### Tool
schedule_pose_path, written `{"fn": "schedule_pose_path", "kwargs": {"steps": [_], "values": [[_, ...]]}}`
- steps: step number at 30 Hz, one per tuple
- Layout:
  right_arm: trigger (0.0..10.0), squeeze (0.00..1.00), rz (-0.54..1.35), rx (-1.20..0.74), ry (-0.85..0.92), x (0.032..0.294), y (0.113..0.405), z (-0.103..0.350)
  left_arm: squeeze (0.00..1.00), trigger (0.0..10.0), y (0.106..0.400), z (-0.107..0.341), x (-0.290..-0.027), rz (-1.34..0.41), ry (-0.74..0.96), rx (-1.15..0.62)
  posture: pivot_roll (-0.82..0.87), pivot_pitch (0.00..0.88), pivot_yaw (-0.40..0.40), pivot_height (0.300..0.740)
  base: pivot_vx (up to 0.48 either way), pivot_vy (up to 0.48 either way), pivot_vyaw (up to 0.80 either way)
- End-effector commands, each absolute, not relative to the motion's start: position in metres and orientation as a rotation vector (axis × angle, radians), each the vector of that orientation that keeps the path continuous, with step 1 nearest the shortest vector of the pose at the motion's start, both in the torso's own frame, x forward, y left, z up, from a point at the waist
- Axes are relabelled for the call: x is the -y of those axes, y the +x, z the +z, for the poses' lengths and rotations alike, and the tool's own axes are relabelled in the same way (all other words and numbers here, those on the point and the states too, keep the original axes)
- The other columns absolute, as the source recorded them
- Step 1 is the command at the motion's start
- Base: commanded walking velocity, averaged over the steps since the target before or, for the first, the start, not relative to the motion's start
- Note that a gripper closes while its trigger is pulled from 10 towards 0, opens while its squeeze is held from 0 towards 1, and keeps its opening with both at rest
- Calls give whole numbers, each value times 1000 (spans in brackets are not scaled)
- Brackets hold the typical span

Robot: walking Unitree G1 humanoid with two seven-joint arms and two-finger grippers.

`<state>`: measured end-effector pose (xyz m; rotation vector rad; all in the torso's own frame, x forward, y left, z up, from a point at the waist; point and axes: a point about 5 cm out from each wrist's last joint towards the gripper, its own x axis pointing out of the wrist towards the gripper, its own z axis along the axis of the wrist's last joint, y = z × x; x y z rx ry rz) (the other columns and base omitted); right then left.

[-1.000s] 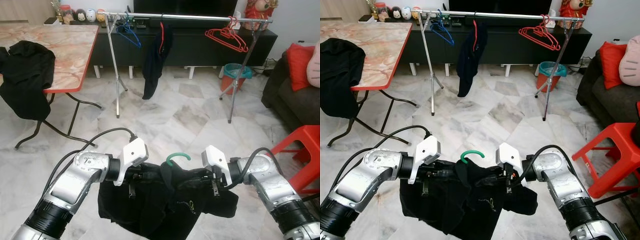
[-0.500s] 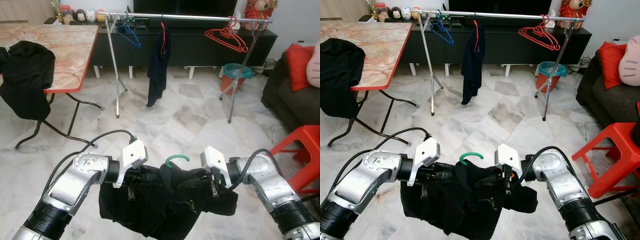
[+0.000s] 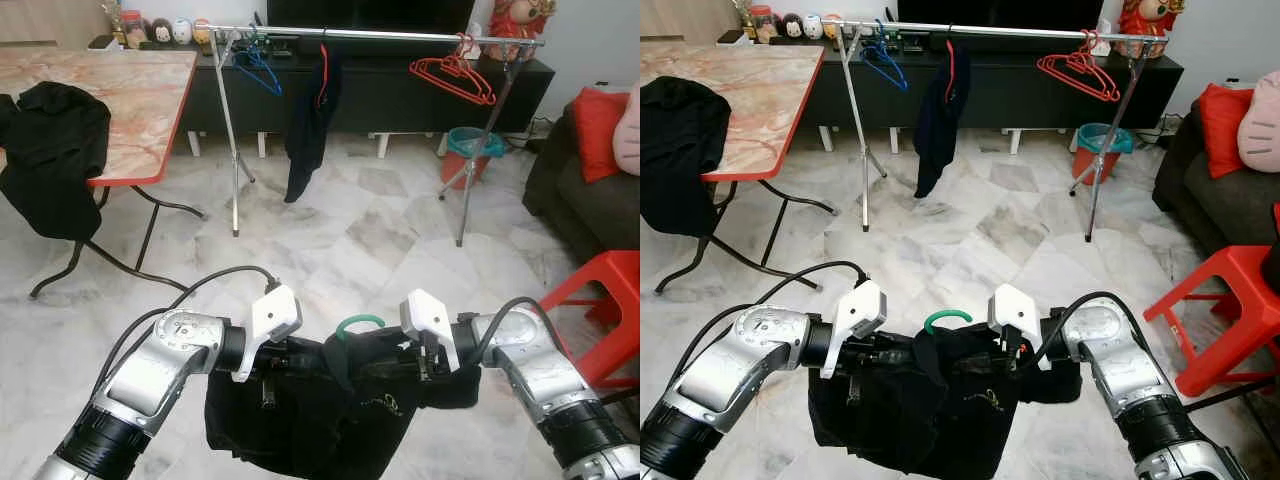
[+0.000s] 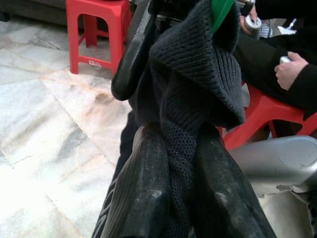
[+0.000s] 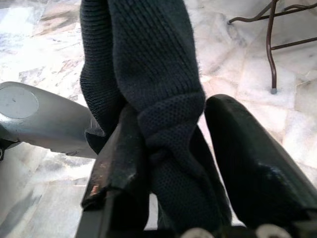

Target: Hang hanger

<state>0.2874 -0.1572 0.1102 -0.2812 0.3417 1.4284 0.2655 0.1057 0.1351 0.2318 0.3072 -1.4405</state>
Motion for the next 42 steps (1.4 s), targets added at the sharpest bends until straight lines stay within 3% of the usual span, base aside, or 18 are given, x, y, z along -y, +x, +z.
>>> {"fn": "schedule_pose_path", "kwargs": {"steps": [1, 9, 17, 36, 37, 38, 42], "values": [[10000, 1000, 1418, -307, -304, 162, 290, 121, 0, 0, 268, 140, -102, -1438, 238, -259, -18, 0, -30, 740, 0, 0, 0], [10000, 1000, 1385, -402, -388, 177, 284, 107, 0, 0, 274, 138, -108, -1374, 237, -256, -22, 0, -32, 740, 0, 0, 0], [10000, 1000, 1353, -415, -346, 188, 276, 108, 0, 0, 277, 135, -115, -1330, 236, -261, -37, 0, -26, 740, 0, 0, 0], [10000, 1000, 1207, -287, -300, 203, 275, 132, 0, 0, 271, 115, -137, -1261, 189, -342, -53, 0, -25, 740, 0, 0, 0], [10000, 67, 1191, -276, -309, 203, 277, 133, 0, 0, 272, 115, -138, -1250, 191, -341, -53, 0, -24, 740, 0, 0, 0], [10000, 0, 1156, -261, -316, 203, 280, 134, 0, 0, 273, 115, -139, -1228, 195, -338, -54, 0, -24, 740, 0, 0, 0], [10000, 0, 913, -152, -307, 210, 297, 139, 0, 0, 283, 108, -150, -1051, 208, -326, -48, 0, -22, 740, 0, 0, 0]]}}
